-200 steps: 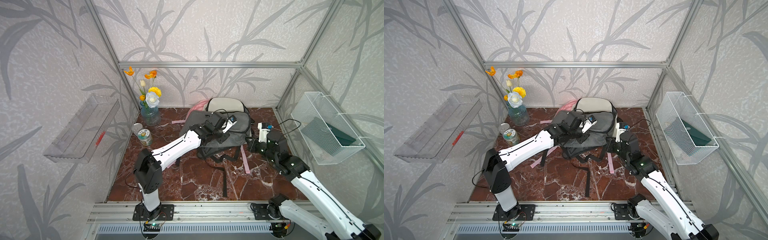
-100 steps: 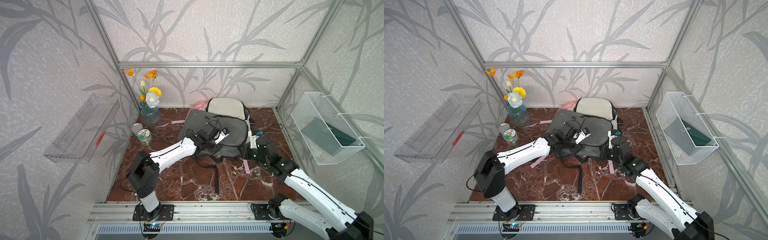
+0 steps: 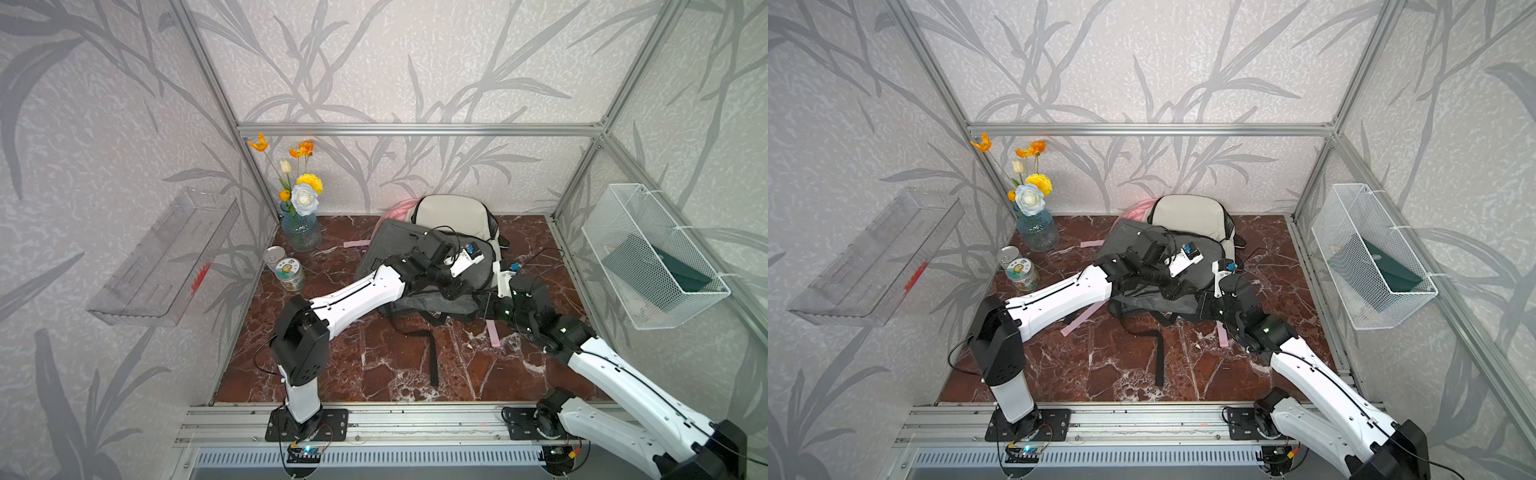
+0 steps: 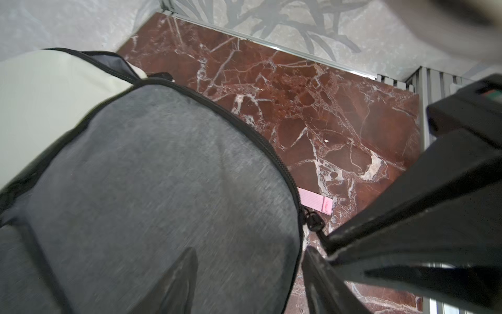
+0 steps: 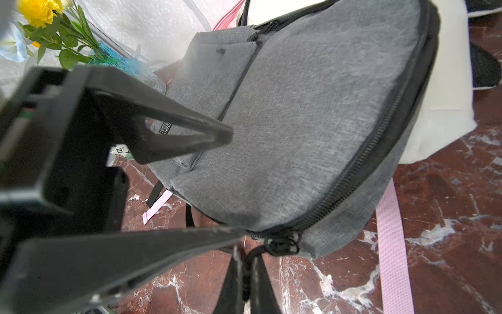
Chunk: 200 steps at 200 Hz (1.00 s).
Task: Zip up the backpack
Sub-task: Zip the zipper on the backpack.
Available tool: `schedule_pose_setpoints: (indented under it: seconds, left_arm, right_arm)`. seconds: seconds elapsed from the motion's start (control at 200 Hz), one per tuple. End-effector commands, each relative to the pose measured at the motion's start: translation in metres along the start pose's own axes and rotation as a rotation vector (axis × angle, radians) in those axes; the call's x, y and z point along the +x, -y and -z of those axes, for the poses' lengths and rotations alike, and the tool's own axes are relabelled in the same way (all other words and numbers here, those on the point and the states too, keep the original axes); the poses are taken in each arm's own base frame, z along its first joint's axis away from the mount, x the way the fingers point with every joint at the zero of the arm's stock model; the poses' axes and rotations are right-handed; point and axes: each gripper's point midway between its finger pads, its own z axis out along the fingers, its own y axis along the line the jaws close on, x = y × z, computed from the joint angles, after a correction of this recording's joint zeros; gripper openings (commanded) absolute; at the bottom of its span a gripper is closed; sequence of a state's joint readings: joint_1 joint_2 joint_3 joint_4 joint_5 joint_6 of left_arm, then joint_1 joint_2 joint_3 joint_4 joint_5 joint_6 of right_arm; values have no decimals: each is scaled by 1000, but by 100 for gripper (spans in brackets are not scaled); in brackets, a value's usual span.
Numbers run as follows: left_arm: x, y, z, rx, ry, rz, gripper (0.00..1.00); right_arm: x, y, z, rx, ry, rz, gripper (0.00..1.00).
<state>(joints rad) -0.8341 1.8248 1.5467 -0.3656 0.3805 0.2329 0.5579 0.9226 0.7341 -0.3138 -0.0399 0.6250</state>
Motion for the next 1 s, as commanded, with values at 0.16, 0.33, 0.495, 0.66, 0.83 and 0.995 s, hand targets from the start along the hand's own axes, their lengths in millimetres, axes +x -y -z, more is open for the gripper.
schedule_pose_setpoints:
  seconds: [0.16, 0.33, 0.495, 0.66, 0.83, 0.995]
  left_arm:
    - [24, 20, -4, 65, -78, -20, 60]
    - [29, 12, -9, 26, -94, -19, 46]
    - [33, 2, -9, -29, -117, -21, 24]
    - [44, 3, 2, -52, -143, -16, 19]
    - [55, 1, 21, -119, -110, 16, 17]
    - [57, -2, 37, -181, -43, 38, 18]
  right_arm:
    - [-20, -10, 12, -8, 65, 22, 0]
    - [-21, -12, 13, -16, 68, 22, 0]
    - [-23, -3, 18, 28, 88, 13, 0]
    - [-25, 15, 23, 123, 109, 20, 0]
    - [-30, 30, 28, 187, 132, 6, 0]
    - [-34, 33, 26, 182, 123, -8, 0]
